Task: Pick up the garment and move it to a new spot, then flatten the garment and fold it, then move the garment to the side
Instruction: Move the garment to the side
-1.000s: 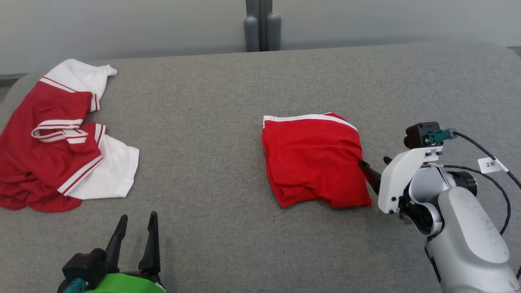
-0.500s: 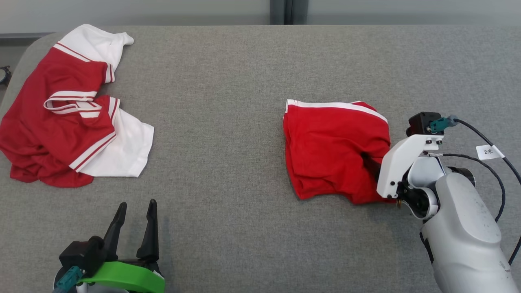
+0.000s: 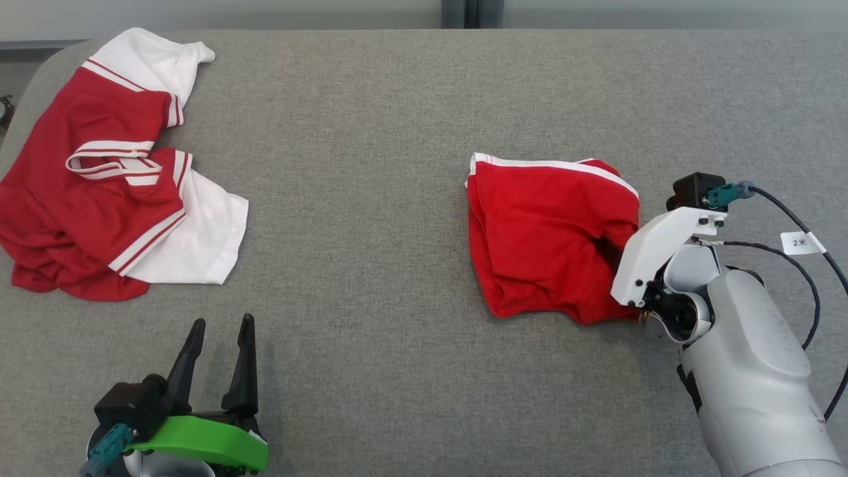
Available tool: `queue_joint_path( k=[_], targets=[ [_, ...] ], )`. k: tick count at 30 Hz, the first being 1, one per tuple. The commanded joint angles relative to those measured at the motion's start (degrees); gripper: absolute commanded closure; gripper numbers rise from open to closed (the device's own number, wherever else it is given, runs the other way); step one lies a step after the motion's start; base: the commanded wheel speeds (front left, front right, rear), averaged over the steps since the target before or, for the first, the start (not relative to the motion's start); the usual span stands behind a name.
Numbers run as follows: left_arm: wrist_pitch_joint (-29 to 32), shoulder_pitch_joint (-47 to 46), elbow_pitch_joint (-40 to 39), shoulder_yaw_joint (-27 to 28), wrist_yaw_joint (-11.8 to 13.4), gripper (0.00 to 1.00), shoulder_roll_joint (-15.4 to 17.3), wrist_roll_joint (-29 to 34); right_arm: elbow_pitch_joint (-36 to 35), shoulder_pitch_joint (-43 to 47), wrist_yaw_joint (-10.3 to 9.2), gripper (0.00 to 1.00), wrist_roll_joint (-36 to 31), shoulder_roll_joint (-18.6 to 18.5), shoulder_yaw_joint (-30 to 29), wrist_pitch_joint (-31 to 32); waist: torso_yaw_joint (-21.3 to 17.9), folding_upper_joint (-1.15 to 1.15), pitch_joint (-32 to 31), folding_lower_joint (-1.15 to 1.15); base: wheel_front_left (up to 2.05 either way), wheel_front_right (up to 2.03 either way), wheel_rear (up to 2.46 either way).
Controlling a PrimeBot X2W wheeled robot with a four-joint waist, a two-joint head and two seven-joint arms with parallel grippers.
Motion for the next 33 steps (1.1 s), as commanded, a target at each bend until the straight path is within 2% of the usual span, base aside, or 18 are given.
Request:
queue_joint_path(
  k=[1,7,12,26,33],
  targets=[
    [0.0,-0.85,0.01,0.0,-0.19,0.0,0.06,-0.37,1.16,0.09,-0.08,1.0,0.49,0.09,0.69,-0.23,-0.07,0.0,0.0,0.0,0.0,0.0,0.0],
    [0.0,0.05,0.06,0.91,-0.19,0.0,0.27,-0.12,1.82,-0.11,-0.08,1.0,2.89,0.05,2.44,-2.25,-1.39,0.0,-0.62,0.0,0.0,0.0,0.0],
    [0.0,0.73,-0.62,1.37,-0.19,0.0,0.68,0.44,1.92,0.26,-0.08,1.0,4.12,-0.12,2.76,-3.5,-4.0,0.0,-1.14,0.0,0.0,0.0,0.0],
    [0.0,1.57,-7.66,0.59,-0.19,0.0,2.43,1.5,0.05,2.19,-0.07,1.0,6.37,-0.2,3.56,-5.64,-18.68,0.0,0.22,0.0,0.0,0.0,0.0],
    [0.0,0.53,-9.89,-0.85,-0.18,0.0,4.31,1.09,-2.32,2.28,-0.07,1.0,4.8,-0.41,2.4,-6.57,-23.36,0.0,3.69,0.0,0.0,0.0,0.0]
  ],
)
